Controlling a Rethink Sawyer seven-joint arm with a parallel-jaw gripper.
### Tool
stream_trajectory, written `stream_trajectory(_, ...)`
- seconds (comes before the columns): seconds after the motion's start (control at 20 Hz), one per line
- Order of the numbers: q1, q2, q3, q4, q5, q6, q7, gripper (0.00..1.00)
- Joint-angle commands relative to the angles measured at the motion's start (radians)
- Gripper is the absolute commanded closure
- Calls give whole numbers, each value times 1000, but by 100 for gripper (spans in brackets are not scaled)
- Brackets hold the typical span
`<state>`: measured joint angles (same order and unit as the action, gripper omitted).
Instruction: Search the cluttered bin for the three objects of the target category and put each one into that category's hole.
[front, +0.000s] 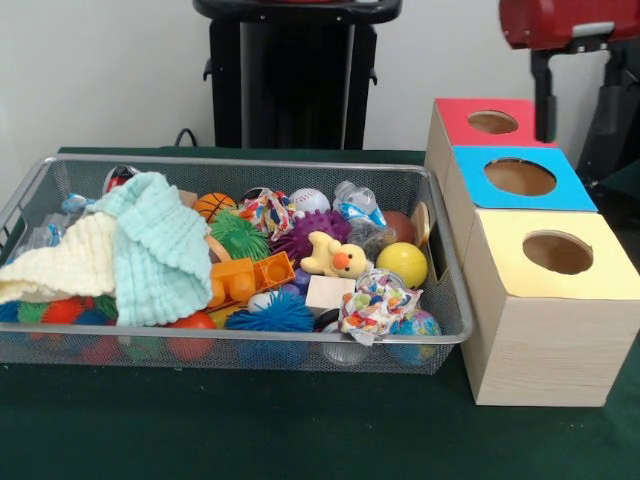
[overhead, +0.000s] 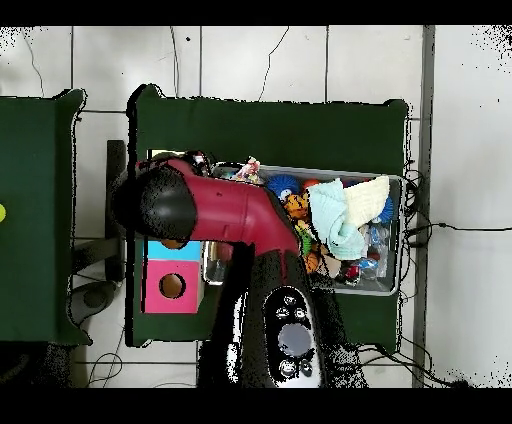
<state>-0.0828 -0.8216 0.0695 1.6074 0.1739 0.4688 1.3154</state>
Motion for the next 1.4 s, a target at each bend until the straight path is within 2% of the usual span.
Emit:
stream_trajectory(0.05, -149, 17, 108, 153, -47, 23, -13, 0)
stream_trajectory(0.2, -208, 27, 131, 164, -109, 19, -83, 0)
stream_trajectory(0.4, -257, 50, 134, 140, -185, 28, -103, 0)
stream_trajectory(0.7, -277, 171, 100, 16, -289, -46, -41, 0)
stream_trajectory(0.9, -291, 219, 124, -26, -326, -89, -13, 0)
stream_trajectory(1.15, -306, 194, 170, -19, -337, -131, 16, 0)
stream_trajectory(1.3, -345, 133, 225, 40, -347, -140, -5, 0)
stream_trajectory(1.4, -369, 125, 260, 47, -348, -136, -15, 0)
